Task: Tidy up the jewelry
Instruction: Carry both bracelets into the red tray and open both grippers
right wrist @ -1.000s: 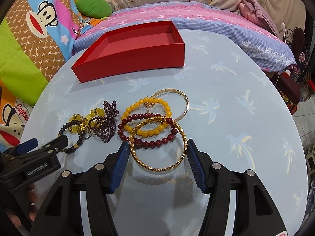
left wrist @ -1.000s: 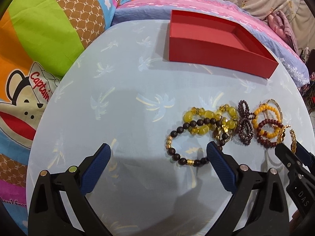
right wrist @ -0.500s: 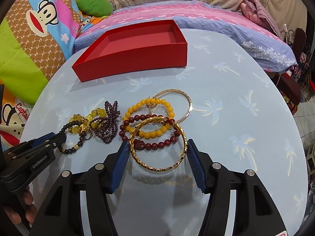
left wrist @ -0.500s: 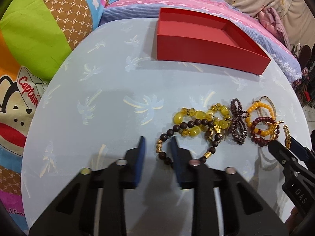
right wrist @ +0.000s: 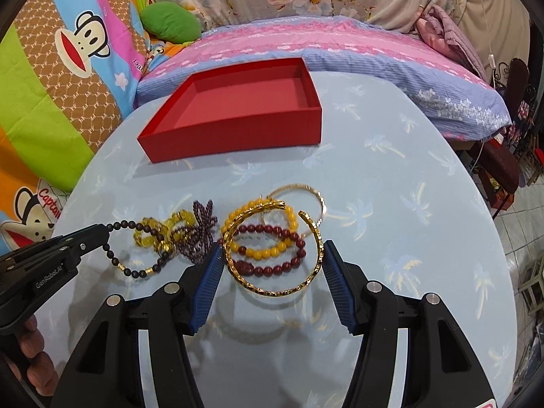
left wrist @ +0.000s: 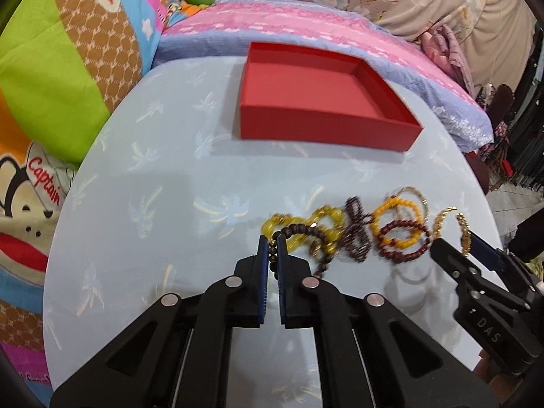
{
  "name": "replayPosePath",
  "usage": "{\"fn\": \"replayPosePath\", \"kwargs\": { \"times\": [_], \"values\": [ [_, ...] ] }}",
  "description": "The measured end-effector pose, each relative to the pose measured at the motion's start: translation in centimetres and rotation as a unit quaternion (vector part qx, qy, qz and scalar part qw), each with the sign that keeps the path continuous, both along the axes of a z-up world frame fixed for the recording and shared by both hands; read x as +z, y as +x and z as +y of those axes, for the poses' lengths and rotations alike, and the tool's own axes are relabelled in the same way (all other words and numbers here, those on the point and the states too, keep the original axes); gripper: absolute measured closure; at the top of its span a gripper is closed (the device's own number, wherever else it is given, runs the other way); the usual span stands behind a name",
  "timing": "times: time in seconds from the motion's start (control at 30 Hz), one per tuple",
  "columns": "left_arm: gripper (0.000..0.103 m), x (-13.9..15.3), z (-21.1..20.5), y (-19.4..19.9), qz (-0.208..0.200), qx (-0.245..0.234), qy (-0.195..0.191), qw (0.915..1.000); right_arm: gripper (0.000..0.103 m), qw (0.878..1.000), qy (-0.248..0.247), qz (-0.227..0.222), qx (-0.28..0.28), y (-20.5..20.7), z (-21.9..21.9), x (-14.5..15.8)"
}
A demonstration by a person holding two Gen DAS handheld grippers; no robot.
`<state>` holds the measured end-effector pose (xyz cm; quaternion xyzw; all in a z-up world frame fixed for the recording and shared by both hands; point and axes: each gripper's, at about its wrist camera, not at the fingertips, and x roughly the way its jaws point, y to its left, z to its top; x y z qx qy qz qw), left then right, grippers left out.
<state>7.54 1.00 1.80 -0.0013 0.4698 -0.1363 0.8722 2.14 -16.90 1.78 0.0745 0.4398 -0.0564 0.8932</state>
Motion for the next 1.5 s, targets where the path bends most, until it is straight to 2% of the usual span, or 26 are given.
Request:
{"fn": "replayPosePath", "kwargs": {
  "times": [0.13, 0.3, 0.5, 0.63, 0.77, 1.0, 1.23, 1.33, 1.37, 1.4, 1.43, 1.5],
  "values": [
    [0.098, 2.9, -1.4, 0.8, -0.031, -0.027, -0.008, 0.9992, 0.046, 1.0, -0.001, -0.013, 0.016, 1.8, -0.4, 1.8],
    [0.098, 6.8, -3.1, 3.8, -0.066, -0.047, -0.026, 0.9964, 0.046, 0.999, -0.011, -0.035, 0.034, 5.6, -1.3, 4.3],
    [0.098, 10.6, -4.7, 9.8, -0.111, -0.052, -0.037, 0.9917, 0.046, 0.998, 0.013, -0.047, 0.034, 12.1, -3.3, 6.1],
    [0.098, 11.3, -5.5, 14.9, -0.123, -0.052, -0.045, 0.99, 0.046, 0.998, -0.005, -0.047, 0.038, 17.1, -3.8, 6.4],
    [0.098, 10.0, -6.3, 19.7, -0.109, -0.063, -0.063, 0.9901, 0.046, 0.998, 0.0, -0.032, 0.052, 22.2, -4.2, 5.6],
    [0.098, 5.4, -7.1, 26.8, -0.067, -0.069, -0.064, 0.9933, 0.046, 0.998, 0.002, 0.012, 0.068, 29.0, -4.2, 2.3],
    [0.098, 1.4, -6.9, 30.2, -0.039, -0.058, -0.03, 0.9971, 0.046, 0.997, -0.007, 0.047, 0.067, 32.4, -3.7, -0.4],
    [0.096, 0.6, -6.4, 30.9, -0.028, -0.049, -0.03, 0.998, 0.045, 0.996, -0.01, 0.06, 0.065, 33.3, -3.7, -1.2],
    [0.093, 0.4, -6.2, 31.0, -0.028, -0.043, -0.027, 0.9983, 0.044, 0.996, -0.014, 0.063, 0.062, 33.4, -3.7, -1.4],
    [0.081, 0.2, -6.0, 31.1, -0.031, -0.038, -0.022, 0.9985, 0.041, 0.996, -0.019, 0.064, 0.06, 33.6, -3.7, -1.5],
    [0.063, 0.1, -6.0, 31.1, -0.033, -0.032, -0.015, 0.9988, 0.036, 0.996, -0.022, 0.063, 0.057, 33.6, -3.6, -1.5],
    [0.05, 0.3, -5.8, 30.7, -0.049, -0.021, -0.004, 0.9986, 0.032, 0.996, -0.031, 0.057, 0.053, 33.5, -3.7, -1.4]
  ]
}}
